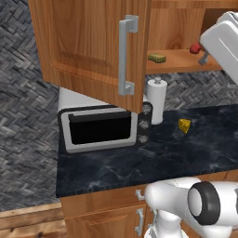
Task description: Pick the sponge and sponge from the cabinet and place them on the counter.
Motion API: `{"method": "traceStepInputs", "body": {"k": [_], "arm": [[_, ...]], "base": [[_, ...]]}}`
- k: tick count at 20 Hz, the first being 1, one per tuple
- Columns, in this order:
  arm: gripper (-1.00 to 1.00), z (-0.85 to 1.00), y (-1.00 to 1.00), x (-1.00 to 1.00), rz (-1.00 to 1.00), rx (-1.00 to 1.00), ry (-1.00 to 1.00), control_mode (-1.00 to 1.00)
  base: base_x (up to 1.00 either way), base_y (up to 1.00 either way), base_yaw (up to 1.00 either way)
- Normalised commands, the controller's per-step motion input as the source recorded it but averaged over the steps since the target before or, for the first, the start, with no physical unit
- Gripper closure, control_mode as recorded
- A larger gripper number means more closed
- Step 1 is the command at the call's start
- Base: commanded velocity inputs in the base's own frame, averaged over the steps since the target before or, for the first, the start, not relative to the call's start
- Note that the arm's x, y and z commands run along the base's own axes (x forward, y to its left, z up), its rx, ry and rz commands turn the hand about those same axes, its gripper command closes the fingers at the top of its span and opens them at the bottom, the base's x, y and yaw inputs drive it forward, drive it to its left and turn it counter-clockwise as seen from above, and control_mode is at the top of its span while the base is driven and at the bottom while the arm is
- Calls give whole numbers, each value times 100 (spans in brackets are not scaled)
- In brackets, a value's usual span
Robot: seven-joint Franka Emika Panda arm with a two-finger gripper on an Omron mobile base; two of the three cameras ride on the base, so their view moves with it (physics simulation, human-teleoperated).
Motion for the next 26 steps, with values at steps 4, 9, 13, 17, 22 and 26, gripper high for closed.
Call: {"method": "traceStepInputs", "body": {"k": [4,9,13,17,22,26], "arm": [[-100,-1,-2,7,0,16,0,-100],[-100,0,-9,12,4,24,2,-100],[-100,-1,-3,13,8,20,0,-100],[-100,-11,0,14,9,16,0,-100],[-100,-14,-5,5,8,15,0,-100],[-100,-2,-4,8,10,17,0,-100]], "base": [[0,0,0],[0,0,0],[0,0,0],[0,0,0],[0,0,0],[0,0,0]]}}
